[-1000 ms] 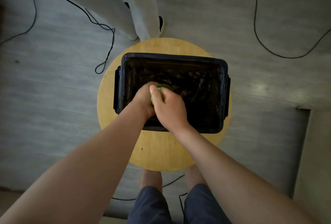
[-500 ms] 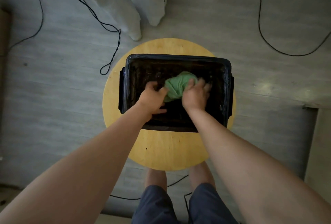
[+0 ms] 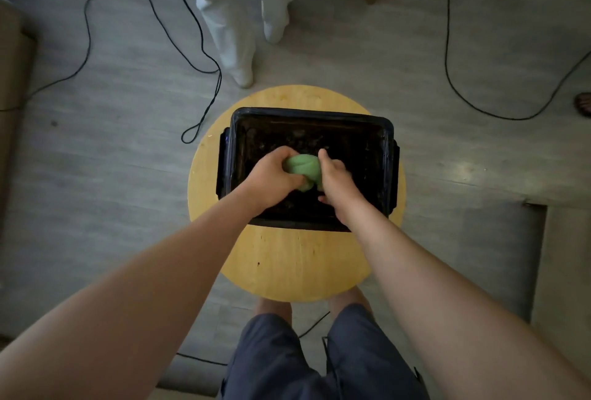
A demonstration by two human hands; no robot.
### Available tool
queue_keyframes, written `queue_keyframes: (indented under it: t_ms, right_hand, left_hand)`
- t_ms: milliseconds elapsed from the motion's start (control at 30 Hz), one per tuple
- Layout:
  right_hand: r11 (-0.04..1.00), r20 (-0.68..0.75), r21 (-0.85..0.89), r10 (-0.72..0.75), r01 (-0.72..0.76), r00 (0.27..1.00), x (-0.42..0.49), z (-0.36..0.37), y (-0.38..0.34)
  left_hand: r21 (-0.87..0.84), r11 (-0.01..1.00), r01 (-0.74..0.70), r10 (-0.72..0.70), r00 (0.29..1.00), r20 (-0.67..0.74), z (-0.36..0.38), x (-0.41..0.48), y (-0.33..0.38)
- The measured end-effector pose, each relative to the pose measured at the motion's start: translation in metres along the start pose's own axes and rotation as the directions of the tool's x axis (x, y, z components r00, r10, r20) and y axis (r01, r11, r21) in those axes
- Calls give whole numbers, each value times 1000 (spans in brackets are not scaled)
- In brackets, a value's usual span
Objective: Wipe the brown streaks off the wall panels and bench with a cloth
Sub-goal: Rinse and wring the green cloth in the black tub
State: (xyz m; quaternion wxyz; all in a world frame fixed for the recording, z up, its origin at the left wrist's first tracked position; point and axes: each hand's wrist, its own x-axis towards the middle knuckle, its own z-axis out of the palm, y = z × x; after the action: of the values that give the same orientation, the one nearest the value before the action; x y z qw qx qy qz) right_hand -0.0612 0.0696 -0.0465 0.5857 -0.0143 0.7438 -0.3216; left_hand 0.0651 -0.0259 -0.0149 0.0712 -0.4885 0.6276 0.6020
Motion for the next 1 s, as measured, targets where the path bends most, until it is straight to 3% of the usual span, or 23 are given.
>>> queue_keyframes:
  t_ms: [67, 133, 200, 267, 333, 400, 467, 533, 733, 900, 1000]
  right_hand:
    - [995, 92, 85, 45, -53, 995, -1, 3, 1]
    - [966, 181, 252, 17, -63, 983, -3, 3, -3]
    - [968, 132, 251, -57, 23, 990, -2, 4, -5]
    - [988, -13, 65, -138, 139, 990, -1, 5, -8]
    - [983, -39, -51, -177, 175, 983, 0, 5, -11]
    - [982, 26, -90, -167, 168, 986, -1, 2, -17]
    - [985, 96, -94, -138, 147, 986, 0, 0, -22]
    - [984, 80, -87, -146, 153, 986, 1, 0, -25]
    - [975, -112, -16, -220, 220, 969, 12, 8, -38]
    - [982, -40, -7, -191, 191, 981, 15, 9, -41]
    - [990, 33, -16, -141, 142, 989, 17, 0, -37]
  left_hand:
    - [-327, 943, 51, -41, 998, 38, 5, -4, -2]
    - [-633, 763, 129, -78, 991, 108, 8, -7, -3]
    - [-685, 711, 159, -114, 987, 111, 8, -6, -6]
    - [-537, 829, 159, -145, 987, 68, 8, -2, -12]
    - [-199, 974, 113, -112, 994, 17, 6, 0, -15]
    - [60, 998, 7, -12, 997, 79, 3, 2, -12]
    - [160, 983, -88, 58, 981, 185, 0, 2, -3]
    - [239, 960, -148, 85, 963, 257, -2, 2, 5]
    - [207, 970, -128, 71, 962, 262, -2, 8, 12]
    - [264, 963, -49, 0, 983, 183, 3, 22, 6]
    - [158, 987, 12, -43, 981, 190, 3, 26, 3]
